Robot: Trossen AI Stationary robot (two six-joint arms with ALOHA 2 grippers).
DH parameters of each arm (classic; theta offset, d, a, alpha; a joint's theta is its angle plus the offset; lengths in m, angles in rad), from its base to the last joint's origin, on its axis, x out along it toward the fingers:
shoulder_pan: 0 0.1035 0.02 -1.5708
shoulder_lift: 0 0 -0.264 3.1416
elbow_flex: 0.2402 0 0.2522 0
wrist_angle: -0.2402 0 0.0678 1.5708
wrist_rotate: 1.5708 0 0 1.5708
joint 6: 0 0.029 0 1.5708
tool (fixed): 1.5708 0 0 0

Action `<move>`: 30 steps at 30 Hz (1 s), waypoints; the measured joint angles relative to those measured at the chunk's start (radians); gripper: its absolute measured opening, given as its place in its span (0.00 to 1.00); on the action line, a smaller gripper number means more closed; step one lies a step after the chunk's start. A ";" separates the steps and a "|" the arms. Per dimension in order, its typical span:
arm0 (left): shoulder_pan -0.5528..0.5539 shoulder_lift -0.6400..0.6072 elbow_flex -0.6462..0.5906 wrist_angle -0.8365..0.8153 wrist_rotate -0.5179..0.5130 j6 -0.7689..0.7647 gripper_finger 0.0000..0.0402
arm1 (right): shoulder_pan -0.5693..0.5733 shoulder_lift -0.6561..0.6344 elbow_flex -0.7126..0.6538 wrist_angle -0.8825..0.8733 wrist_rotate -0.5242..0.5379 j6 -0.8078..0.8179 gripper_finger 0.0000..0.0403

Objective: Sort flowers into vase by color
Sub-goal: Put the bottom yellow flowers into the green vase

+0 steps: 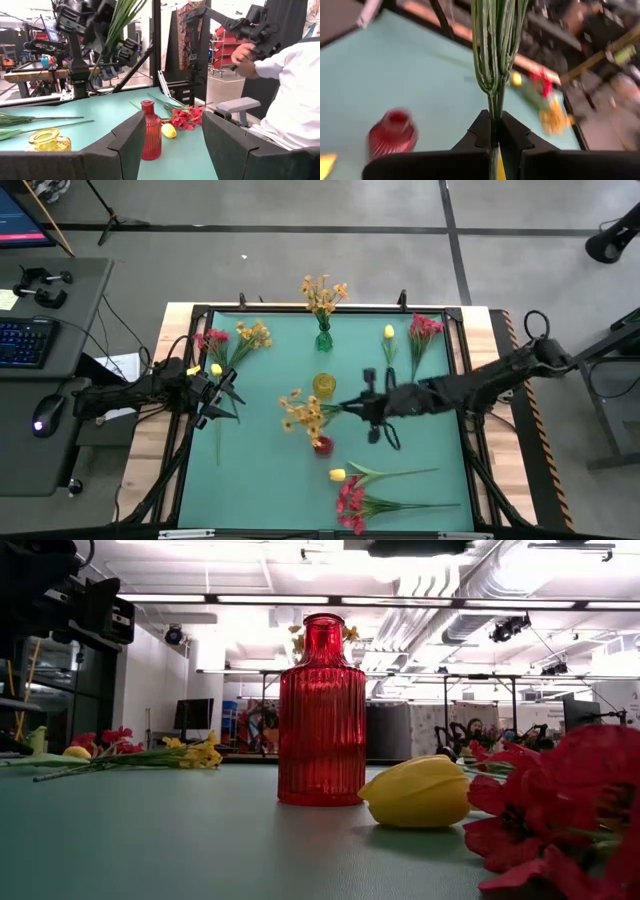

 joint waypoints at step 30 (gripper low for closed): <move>0.000 0.000 0.000 0.000 0.000 0.000 0.46 | -0.610 0.476 0.000 0.901 -0.280 0.080 0.00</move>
